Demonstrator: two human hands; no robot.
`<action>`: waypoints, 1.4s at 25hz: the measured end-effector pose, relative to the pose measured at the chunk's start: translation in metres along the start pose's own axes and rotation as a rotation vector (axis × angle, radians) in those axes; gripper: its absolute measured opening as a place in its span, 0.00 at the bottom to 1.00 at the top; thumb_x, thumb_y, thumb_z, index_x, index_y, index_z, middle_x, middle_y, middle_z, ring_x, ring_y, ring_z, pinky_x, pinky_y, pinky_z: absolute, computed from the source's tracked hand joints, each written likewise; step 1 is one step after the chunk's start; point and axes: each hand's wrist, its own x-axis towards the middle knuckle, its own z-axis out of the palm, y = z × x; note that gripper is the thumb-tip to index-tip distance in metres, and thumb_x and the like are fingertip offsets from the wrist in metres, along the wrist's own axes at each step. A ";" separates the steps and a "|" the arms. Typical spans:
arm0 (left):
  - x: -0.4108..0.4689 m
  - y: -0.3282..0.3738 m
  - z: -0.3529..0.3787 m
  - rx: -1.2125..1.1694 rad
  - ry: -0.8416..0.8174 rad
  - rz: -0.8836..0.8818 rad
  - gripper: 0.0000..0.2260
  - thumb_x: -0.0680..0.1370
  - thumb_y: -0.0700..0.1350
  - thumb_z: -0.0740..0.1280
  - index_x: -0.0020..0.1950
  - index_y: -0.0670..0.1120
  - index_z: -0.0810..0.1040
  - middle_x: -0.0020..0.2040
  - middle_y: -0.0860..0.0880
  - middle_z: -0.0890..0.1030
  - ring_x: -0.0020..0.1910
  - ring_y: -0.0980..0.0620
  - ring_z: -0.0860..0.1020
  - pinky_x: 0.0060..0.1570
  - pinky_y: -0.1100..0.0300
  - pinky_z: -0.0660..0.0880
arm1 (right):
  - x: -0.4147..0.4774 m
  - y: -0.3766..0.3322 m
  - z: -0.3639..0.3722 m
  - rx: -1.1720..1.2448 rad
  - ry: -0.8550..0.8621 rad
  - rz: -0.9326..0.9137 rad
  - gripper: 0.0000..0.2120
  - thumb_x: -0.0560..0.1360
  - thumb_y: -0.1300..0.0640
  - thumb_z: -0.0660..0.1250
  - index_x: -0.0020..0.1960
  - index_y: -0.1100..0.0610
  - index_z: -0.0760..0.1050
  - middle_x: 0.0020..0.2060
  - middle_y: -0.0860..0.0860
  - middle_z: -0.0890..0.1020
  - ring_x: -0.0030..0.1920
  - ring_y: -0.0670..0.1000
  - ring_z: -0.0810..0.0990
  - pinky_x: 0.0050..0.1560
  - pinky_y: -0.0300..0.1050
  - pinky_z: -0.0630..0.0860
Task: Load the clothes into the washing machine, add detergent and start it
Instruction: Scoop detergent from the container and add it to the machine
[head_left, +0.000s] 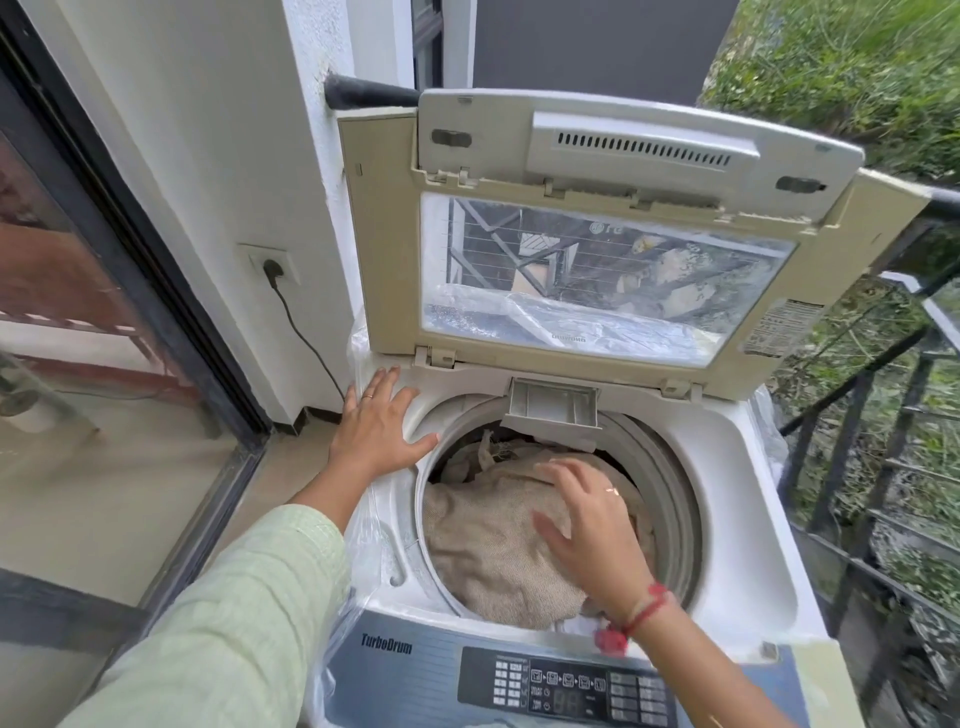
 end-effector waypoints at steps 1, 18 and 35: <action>0.000 0.000 -0.001 -0.003 -0.017 0.001 0.33 0.71 0.67 0.62 0.71 0.51 0.64 0.77 0.46 0.54 0.76 0.47 0.50 0.72 0.41 0.47 | -0.014 -0.004 -0.002 -0.024 0.028 -0.085 0.20 0.72 0.48 0.66 0.63 0.49 0.71 0.60 0.45 0.75 0.61 0.46 0.73 0.63 0.45 0.72; -0.387 0.087 -0.055 -0.713 0.556 -0.539 0.14 0.73 0.57 0.62 0.54 0.53 0.76 0.54 0.63 0.79 0.54 0.68 0.75 0.55 0.76 0.66 | -0.160 -0.083 -0.005 0.512 -0.140 -0.432 0.08 0.74 0.54 0.64 0.52 0.50 0.77 0.48 0.43 0.78 0.51 0.44 0.76 0.54 0.38 0.70; -0.780 0.152 -0.036 -0.575 1.043 -1.511 0.10 0.72 0.55 0.63 0.51 0.57 0.76 0.52 0.65 0.79 0.51 0.65 0.78 0.50 0.73 0.71 | -0.338 -0.351 0.088 0.633 -0.984 -0.984 0.06 0.72 0.51 0.64 0.46 0.47 0.78 0.46 0.39 0.81 0.48 0.42 0.79 0.48 0.37 0.76</action>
